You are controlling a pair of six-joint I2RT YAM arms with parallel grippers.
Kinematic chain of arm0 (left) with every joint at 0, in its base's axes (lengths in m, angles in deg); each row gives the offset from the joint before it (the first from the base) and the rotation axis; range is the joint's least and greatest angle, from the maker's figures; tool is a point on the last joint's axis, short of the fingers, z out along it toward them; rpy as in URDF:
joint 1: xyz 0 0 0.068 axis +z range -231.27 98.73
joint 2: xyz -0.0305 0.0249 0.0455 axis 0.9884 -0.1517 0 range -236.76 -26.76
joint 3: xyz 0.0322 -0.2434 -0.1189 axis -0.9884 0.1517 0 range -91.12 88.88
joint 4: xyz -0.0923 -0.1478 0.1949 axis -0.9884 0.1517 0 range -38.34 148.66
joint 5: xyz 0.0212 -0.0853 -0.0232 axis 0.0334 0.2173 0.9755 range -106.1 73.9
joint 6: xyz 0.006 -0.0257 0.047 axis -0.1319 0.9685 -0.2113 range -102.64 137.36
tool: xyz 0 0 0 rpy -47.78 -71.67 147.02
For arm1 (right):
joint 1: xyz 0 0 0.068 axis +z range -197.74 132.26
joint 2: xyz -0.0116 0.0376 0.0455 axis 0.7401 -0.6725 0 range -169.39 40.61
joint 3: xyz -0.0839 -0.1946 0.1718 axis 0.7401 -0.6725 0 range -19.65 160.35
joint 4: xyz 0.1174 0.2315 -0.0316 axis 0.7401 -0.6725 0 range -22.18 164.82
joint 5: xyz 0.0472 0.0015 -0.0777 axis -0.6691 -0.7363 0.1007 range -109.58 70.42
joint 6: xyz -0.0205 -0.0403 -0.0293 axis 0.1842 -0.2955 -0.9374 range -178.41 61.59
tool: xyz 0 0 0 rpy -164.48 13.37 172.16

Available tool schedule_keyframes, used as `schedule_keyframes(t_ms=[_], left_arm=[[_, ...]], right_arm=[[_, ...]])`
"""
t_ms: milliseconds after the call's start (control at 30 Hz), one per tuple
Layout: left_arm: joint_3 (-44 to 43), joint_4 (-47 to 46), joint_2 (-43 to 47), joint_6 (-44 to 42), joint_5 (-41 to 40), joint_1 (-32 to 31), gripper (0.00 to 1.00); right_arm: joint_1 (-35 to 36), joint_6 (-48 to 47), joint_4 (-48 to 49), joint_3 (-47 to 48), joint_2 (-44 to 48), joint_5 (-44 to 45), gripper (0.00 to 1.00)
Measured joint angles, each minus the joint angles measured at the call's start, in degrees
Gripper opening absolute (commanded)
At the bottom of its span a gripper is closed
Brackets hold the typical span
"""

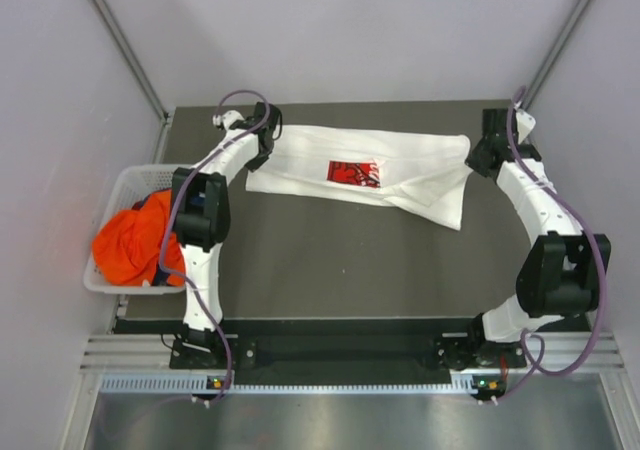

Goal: Fold and stack the t-shirts
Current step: Fold the tshirt

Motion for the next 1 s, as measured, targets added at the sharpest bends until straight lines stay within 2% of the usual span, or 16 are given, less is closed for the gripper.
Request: schedule_keyframes(t_ms=[300,767,1000], left_arm=[[-2.82,0.15,-4.57,-0.07,0.02,0.63,0.00],[-6.40,-0.33,-4.57,-0.07,-0.46,0.79,0.00],[-9.31,-2.69,-6.91,-1.09,-0.39,0.92,0.00]], right_arm=[[-0.04,-4.50,2.84,3.69,-7.26,-5.97,0.00],[-3.93,-5.84,1.77,11.02,-10.34,-6.03,0.00],[-4.13,-6.82,1.99,15.19,-15.04,-6.80,0.00]])
